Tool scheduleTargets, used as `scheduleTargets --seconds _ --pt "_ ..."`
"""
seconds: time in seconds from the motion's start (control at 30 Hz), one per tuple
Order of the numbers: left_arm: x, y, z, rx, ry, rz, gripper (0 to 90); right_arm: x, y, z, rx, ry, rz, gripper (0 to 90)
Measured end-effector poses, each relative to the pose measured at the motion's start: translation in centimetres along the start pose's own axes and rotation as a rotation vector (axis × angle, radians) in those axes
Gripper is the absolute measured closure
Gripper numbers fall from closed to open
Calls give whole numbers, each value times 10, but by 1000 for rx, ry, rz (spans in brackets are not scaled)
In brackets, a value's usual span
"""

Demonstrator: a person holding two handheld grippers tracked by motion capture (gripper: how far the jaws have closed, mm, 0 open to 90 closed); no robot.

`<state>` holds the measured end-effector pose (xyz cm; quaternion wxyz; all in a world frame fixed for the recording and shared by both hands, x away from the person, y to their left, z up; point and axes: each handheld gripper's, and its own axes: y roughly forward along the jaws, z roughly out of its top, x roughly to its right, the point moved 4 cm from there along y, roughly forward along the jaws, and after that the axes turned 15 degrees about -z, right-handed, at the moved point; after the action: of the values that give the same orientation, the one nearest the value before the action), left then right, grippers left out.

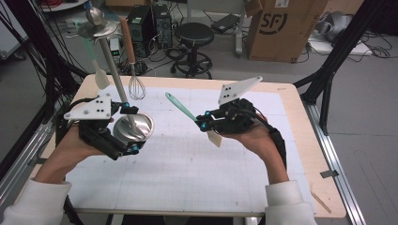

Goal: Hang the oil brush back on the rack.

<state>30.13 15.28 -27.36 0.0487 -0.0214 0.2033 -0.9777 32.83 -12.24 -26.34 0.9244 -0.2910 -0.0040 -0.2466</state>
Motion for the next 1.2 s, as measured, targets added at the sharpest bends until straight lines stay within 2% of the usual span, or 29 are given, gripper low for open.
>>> scheduleTargets --seconds 0.13,0.17,0.2,0.23,0.57,0.7,0.87,1.1,1.2 --pt "-1 7 13 21 2 -13 17 0 -1 2 9 1 -1 813" --pt "-2 8 16 23 2 -17 17 -3 -3 1 -21 30 13 813" --pt "-3 10 19 25 -2 -19 17 -3 -3 2 -16 29 13 813" --pt "-4 11 22 28 -4 -19 17 0 -1 3 8 1 3 813" --pt "-8 26 40 19 -11 -37 17 -1 -3 5 17 5 3 812" --pt "-7 33 47 18 0 -47 21 -1 -4 7 20 7 -1 813" --pt "-6 41 53 14 4 -63 79 0 -3 8 29 14 3 813" --pt "-11 46 54 39 -38 -75 178 -1 0 10 41 11 3 812" --pt "-12 46 56 56 -48 -85 259 -2 1 12 43 18 6 813"
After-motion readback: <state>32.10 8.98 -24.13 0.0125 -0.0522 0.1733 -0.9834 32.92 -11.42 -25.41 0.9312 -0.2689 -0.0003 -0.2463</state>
